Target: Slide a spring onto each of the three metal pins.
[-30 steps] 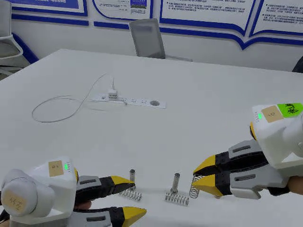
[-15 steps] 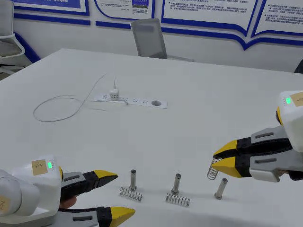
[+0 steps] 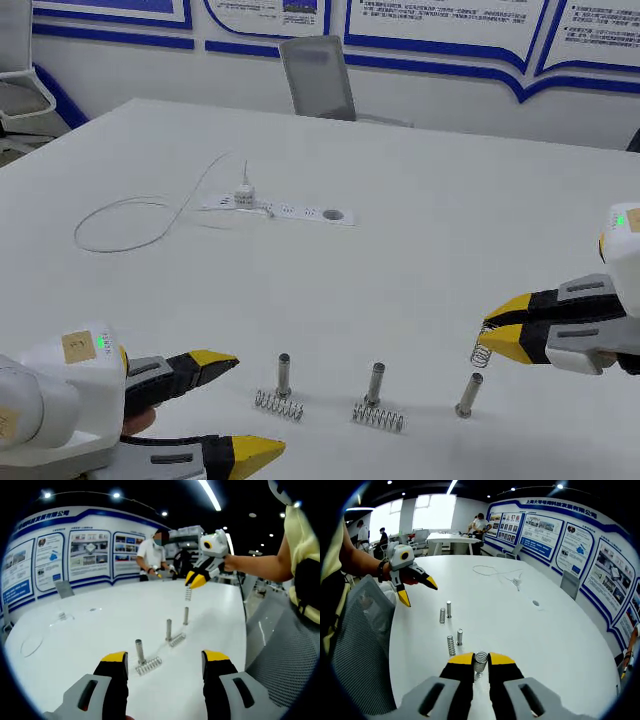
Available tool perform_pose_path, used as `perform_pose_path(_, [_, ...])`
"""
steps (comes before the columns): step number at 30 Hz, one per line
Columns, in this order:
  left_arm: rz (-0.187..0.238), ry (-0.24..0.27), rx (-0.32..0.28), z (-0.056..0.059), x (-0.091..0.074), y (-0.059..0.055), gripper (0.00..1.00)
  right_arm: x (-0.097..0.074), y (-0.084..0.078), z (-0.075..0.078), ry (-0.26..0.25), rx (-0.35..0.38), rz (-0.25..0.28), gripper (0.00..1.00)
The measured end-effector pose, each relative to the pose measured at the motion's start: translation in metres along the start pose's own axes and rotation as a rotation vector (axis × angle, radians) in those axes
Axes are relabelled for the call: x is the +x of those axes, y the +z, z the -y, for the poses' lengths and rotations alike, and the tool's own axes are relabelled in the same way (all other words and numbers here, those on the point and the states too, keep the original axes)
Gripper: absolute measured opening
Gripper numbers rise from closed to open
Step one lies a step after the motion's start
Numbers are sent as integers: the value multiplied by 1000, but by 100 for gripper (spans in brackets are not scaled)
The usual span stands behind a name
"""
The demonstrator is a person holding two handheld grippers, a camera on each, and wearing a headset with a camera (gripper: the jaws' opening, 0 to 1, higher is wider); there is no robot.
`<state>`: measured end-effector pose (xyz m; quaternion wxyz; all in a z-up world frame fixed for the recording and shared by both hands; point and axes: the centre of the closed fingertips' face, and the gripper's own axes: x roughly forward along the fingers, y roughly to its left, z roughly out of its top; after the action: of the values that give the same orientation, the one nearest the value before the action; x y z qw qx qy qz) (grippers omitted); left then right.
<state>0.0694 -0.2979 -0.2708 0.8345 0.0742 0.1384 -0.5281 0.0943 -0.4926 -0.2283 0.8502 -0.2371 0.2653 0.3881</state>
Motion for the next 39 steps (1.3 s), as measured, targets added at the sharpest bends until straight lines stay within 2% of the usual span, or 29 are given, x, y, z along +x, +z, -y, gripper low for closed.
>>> perform_pose_path(6, [-2, 1, -5, 0, 1, 0, 62, 5, -11, 6, -20, 36, -5, 11])
perform_pose_path(18, [-6, 1, -5, 0, 2, -1, 62, 13, -22, 4, -12, 59, -17, 11])
perform_pose_path(23, [-12, 2, -5, -1, 1, -2, 62, 16, -26, 5, -18, 85, -5, 11])
perform_pose_path(39, [-12, 3, -5, -1, 2, 0, 62, 38, -53, 1, -22, 112, -32, 11])
